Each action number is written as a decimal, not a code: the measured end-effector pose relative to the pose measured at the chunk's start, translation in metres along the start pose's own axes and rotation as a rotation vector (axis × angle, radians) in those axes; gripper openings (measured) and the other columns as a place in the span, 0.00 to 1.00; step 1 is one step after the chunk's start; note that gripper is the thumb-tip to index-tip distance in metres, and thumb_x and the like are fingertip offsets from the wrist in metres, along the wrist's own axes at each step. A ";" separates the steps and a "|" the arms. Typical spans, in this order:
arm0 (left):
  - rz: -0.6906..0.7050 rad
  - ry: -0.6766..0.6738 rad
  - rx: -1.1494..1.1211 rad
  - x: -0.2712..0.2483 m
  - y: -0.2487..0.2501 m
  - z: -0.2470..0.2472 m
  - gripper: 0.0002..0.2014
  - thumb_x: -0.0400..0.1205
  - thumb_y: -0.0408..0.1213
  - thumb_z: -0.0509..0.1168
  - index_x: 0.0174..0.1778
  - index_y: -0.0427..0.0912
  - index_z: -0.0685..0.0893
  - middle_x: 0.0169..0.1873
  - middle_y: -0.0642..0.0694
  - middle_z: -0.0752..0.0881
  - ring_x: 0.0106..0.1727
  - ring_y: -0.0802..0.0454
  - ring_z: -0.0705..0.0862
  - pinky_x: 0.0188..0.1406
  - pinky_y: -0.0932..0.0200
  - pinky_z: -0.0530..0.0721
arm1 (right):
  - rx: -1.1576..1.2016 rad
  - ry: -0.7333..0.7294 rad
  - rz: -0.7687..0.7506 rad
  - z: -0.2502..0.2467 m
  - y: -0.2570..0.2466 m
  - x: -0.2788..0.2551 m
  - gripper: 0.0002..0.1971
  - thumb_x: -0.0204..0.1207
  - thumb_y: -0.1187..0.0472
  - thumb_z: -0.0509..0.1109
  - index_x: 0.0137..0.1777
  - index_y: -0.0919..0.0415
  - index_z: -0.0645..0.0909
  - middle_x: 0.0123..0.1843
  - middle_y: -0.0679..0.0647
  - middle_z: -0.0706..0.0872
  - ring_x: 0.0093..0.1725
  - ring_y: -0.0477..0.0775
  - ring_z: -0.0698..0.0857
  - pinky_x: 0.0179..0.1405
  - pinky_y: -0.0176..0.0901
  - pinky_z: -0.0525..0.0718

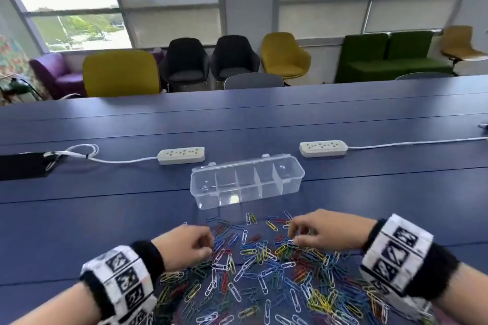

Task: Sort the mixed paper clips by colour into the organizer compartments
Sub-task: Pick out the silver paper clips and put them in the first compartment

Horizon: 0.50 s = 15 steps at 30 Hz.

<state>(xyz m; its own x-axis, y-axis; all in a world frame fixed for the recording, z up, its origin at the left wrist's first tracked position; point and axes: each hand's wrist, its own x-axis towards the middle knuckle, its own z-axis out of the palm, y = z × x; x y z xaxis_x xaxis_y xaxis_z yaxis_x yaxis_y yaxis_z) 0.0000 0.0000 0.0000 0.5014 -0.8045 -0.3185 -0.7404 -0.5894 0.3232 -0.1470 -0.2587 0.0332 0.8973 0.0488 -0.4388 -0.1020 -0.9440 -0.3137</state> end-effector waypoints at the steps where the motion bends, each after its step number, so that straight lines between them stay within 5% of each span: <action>1: -0.002 -0.002 -0.001 0.003 0.000 0.002 0.07 0.82 0.44 0.63 0.54 0.51 0.79 0.43 0.59 0.79 0.43 0.62 0.77 0.43 0.72 0.72 | -0.001 -0.031 0.009 0.000 0.001 0.006 0.15 0.82 0.47 0.61 0.64 0.50 0.78 0.61 0.49 0.85 0.49 0.46 0.83 0.55 0.40 0.79; 4: 0.045 -0.013 0.023 0.011 0.002 0.010 0.12 0.79 0.43 0.68 0.58 0.49 0.82 0.42 0.59 0.78 0.38 0.67 0.75 0.40 0.76 0.72 | 0.040 -0.109 -0.011 0.003 0.006 0.020 0.14 0.81 0.53 0.65 0.63 0.57 0.79 0.54 0.51 0.87 0.36 0.39 0.80 0.44 0.34 0.76; 7: 0.083 -0.059 0.037 0.016 0.007 0.020 0.13 0.76 0.45 0.71 0.56 0.50 0.84 0.40 0.62 0.77 0.40 0.65 0.76 0.43 0.73 0.73 | 0.133 -0.164 -0.027 0.011 0.010 0.033 0.14 0.79 0.57 0.69 0.61 0.61 0.80 0.43 0.45 0.84 0.39 0.44 0.81 0.45 0.40 0.78; 15: 0.027 -0.033 0.028 0.020 0.013 0.028 0.05 0.75 0.44 0.73 0.43 0.51 0.84 0.33 0.60 0.82 0.34 0.66 0.79 0.46 0.66 0.80 | 0.080 -0.077 -0.004 0.035 -0.001 0.045 0.08 0.70 0.57 0.78 0.45 0.53 0.82 0.37 0.46 0.83 0.38 0.47 0.81 0.44 0.41 0.78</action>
<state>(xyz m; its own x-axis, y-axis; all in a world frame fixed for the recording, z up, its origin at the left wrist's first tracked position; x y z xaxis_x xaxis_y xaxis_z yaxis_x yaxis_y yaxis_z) -0.0119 -0.0221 -0.0267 0.4664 -0.8171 -0.3389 -0.7662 -0.5646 0.3069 -0.1217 -0.2447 -0.0153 0.8621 0.0802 -0.5003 -0.1358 -0.9147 -0.3806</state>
